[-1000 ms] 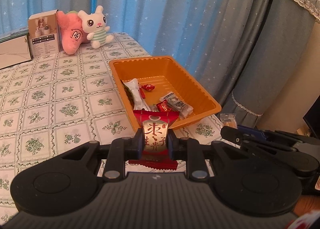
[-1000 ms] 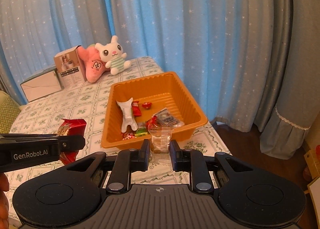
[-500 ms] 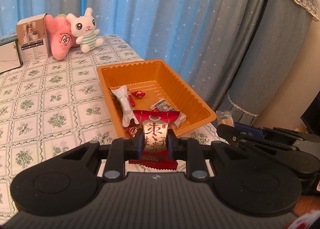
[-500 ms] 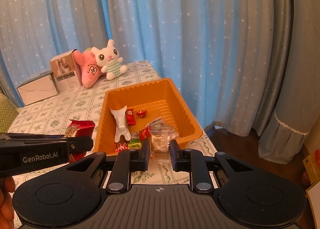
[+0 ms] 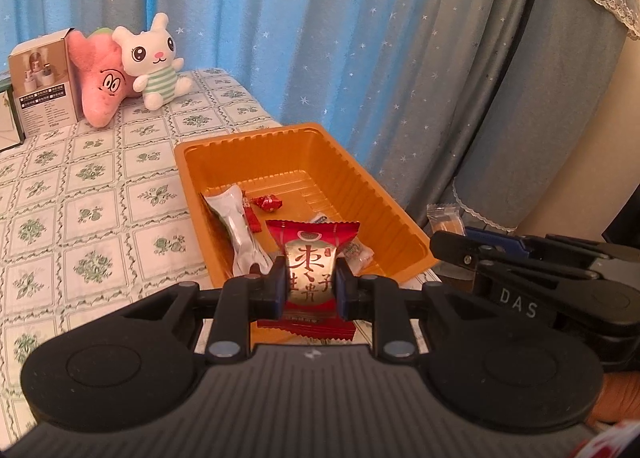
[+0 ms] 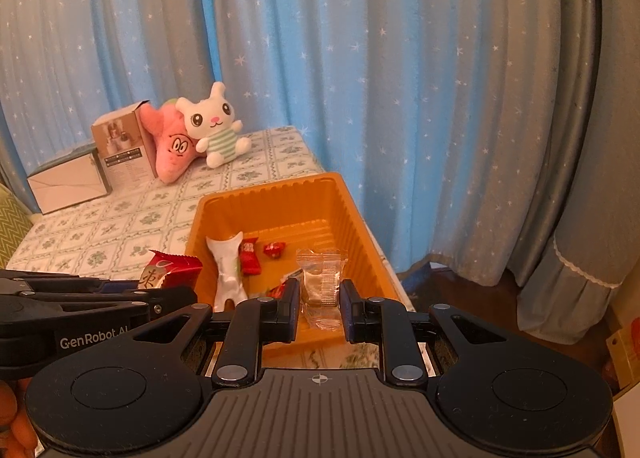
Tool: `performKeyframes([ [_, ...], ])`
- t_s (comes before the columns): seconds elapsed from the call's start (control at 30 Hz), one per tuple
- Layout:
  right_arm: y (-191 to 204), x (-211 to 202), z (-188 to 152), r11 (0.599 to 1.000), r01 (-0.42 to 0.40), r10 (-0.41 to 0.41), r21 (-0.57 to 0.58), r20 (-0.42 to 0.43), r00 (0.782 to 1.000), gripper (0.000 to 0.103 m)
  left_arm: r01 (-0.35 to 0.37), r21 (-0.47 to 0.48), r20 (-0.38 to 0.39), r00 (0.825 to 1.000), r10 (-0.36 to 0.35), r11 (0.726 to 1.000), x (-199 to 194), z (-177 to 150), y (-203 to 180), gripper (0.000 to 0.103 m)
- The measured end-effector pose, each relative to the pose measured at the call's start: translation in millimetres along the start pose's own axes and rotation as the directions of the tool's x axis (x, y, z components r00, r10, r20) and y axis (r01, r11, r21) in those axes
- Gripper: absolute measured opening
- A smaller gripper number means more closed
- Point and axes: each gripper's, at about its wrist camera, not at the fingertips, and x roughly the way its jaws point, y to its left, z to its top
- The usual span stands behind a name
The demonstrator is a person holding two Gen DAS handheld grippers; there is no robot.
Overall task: Organize snacks
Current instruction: 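Lower both candies into the tray and open both grippers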
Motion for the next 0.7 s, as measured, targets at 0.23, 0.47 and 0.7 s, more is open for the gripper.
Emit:
performKeyframes([
  [0.23, -6, 29, 14, 1.0, -0.016, 0.016, -0.02, -0.021, 1.0, 0.021, -0.004, 0.006, -0.006, 1.0, 0.004, 1.0, 27, 19, 7, 0.021],
  [0.47, -6, 58, 25, 0.999, -0.023, 0.021, -0.04, -0.042, 0.999, 0.021, -0.002, 0.011, -0.019, 1.0, 0.002, 1.0, 52, 34, 13, 0.021],
  [0.7, -10, 85, 32, 0.999, -0.02, 0.017, -0.048, -0.062, 0.998, 0.021, 0.002, 0.013, -0.036, 0.999, -0.002, 1.0, 76, 43, 18, 0.021],
])
